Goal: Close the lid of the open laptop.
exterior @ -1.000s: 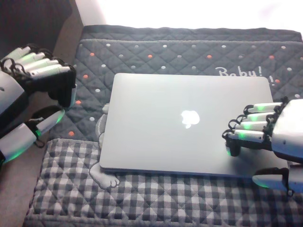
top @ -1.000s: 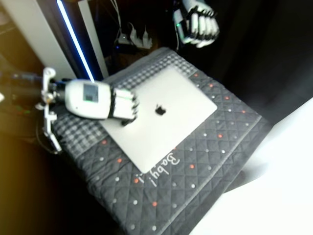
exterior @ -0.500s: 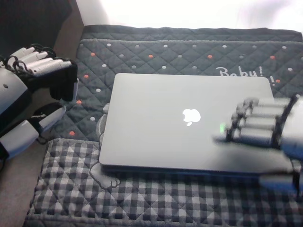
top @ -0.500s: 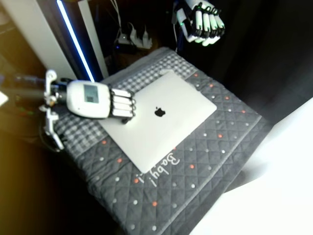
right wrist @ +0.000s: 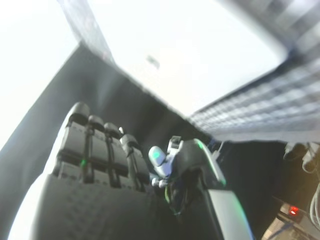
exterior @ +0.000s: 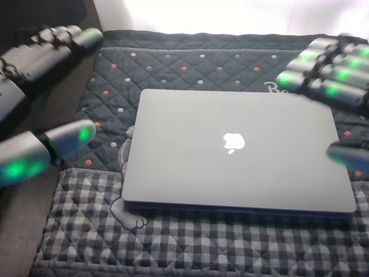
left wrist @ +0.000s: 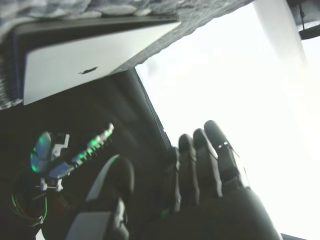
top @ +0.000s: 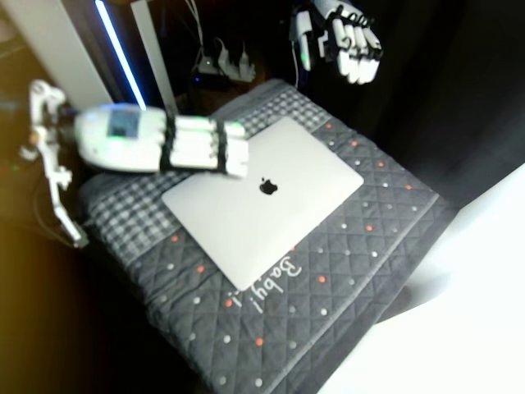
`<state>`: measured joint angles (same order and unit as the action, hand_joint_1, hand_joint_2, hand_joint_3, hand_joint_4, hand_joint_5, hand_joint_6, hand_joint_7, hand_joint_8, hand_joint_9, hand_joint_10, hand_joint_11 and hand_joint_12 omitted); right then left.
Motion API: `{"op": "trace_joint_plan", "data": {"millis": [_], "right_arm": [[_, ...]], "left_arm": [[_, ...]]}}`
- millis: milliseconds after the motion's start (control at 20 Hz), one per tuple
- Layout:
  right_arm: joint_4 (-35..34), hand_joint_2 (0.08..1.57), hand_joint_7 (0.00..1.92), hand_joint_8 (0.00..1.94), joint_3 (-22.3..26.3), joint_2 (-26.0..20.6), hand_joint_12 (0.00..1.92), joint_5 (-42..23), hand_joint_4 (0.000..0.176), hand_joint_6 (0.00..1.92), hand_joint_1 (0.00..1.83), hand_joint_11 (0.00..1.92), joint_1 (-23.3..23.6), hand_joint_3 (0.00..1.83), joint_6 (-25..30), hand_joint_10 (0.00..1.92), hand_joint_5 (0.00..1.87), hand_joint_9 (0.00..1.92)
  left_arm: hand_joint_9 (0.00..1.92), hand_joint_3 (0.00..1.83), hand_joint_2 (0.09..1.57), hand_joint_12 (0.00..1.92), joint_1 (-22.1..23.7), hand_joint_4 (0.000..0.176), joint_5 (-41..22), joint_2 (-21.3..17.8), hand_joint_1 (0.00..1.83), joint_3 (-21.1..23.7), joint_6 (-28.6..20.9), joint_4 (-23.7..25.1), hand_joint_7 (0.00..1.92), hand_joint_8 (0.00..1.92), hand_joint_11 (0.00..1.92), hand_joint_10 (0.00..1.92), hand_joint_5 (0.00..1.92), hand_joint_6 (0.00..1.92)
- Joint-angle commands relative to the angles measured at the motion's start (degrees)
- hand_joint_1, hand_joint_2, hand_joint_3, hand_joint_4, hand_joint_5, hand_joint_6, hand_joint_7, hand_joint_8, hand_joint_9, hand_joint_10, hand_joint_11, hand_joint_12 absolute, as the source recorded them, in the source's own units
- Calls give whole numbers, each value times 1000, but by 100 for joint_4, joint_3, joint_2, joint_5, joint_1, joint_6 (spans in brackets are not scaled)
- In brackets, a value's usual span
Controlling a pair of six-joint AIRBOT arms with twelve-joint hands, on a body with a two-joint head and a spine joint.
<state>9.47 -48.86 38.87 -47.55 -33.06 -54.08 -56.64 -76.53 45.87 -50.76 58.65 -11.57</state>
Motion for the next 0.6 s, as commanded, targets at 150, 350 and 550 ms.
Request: {"op": "trace_joint_plan", "data": {"millis": [150, 350, 550], "right_arm": [[-370, 1430, 0, 0, 54, -100, 0, -773, 0, 0, 187, 0, 35, 0, -248, 0, 0, 0], [-509, 1492, 0, 0, 56, -219, 0, -1190, 0, 0, 110, 0, 35, 18, -274, 0, 0, 0], [-574, 1430, 0, 0, 81, -287, 0, -1515, 0, 0, 289, 0, 35, 0, -281, 0, 0, 0]], "left_arm": [[0, 0, 1230, 0, 59, 174, -1074, -210, 162, -4, -18, -44, 0, 0, 0, 0, 0, 0], [0, 0, 1172, 0, 58, 174, -1373, -421, 5, 23, -31, -128, 0, 0, 0, 0, 0, 0], [0, 15, 1224, 0, 58, 94, -1608, -504, 59, 21, -92, -167, 0, 0, 0, 0, 0, 0]]}}
